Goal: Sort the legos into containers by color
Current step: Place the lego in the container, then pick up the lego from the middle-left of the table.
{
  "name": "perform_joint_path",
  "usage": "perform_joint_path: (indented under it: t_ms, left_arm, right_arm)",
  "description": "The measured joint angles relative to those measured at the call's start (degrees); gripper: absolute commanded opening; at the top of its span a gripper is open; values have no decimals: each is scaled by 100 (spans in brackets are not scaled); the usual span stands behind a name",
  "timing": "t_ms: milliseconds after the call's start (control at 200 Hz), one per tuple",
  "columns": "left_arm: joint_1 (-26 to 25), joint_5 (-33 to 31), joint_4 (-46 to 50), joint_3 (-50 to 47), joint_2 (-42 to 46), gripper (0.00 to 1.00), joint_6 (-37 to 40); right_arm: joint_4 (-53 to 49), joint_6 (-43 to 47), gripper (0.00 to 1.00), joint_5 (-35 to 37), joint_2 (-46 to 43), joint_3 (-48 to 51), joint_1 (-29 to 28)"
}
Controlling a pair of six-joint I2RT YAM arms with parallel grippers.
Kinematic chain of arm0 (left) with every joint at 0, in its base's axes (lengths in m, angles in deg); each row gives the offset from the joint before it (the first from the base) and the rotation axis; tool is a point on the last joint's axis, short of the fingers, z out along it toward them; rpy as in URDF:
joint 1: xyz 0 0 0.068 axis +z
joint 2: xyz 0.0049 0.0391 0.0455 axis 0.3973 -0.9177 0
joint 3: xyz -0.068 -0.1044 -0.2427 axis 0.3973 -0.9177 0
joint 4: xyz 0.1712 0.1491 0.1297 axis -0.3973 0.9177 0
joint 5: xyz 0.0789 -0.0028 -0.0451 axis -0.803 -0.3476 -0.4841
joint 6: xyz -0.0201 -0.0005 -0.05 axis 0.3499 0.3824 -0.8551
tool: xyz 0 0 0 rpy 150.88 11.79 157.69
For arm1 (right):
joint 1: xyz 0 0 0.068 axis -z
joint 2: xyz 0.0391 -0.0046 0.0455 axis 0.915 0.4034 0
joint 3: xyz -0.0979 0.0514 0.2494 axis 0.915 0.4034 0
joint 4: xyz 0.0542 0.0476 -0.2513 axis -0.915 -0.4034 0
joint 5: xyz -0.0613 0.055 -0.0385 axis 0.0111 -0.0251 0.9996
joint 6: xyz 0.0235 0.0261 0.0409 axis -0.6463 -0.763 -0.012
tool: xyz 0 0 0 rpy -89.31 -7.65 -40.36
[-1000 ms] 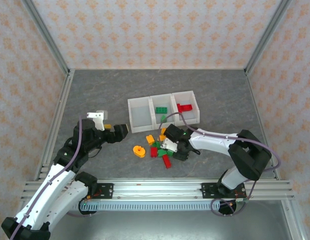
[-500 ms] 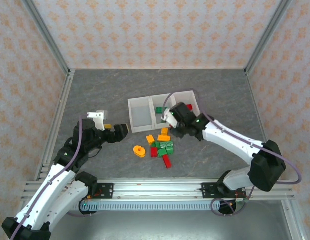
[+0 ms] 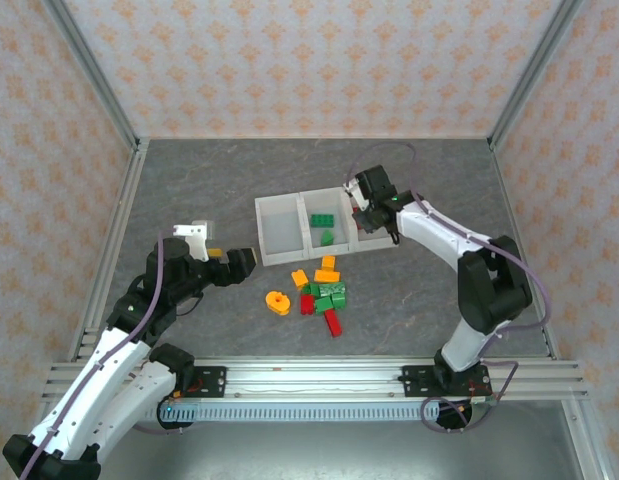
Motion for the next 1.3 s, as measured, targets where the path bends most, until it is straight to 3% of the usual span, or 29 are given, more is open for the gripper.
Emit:
perform_joint_path:
  t_ms: [60,270,420,566,791,846,871,941,1066,1296]
  left_arm:
    - [0,0,0,0,-2,99,0]
    - [0,0,0,0,-131,99,0]
    - [0,0,0,0,-188,99,0]
    - [0,0,0,0,-247,99,0]
    - [-2,-20,2,0,-326,99,0]
    - [-70,-122,15,2,-328,99,-7]
    - [-166,-223,46,13,-330,99,-9]
    - [-699,-601,162,42,-345,99,-111]
    - [-2229,-1480,439,278,-723,99,-616]
    - [-4358,-2697,706,1478,-3200,99,-1888]
  right_arm:
    - [31,-22,15,35,114,-42,31]
    - [195,-101,41,308,221,-61,66]
    - [234,-278,45,422,221,-68,66]
    - [234,-546,61,468,168,-107,66]
    - [234,-1174,79,518,-520,-140,66]
    - [236,-1340,90,481,-811,-138,66]
    - [234,-1368,100,472,-944,-138,66]
    - [260,-1504,100,439,-1414,-68,66]
    - [417,-1633,100,304,-2417,380,68]
    - [496,-2153,100,-452,-3545,1126,105]
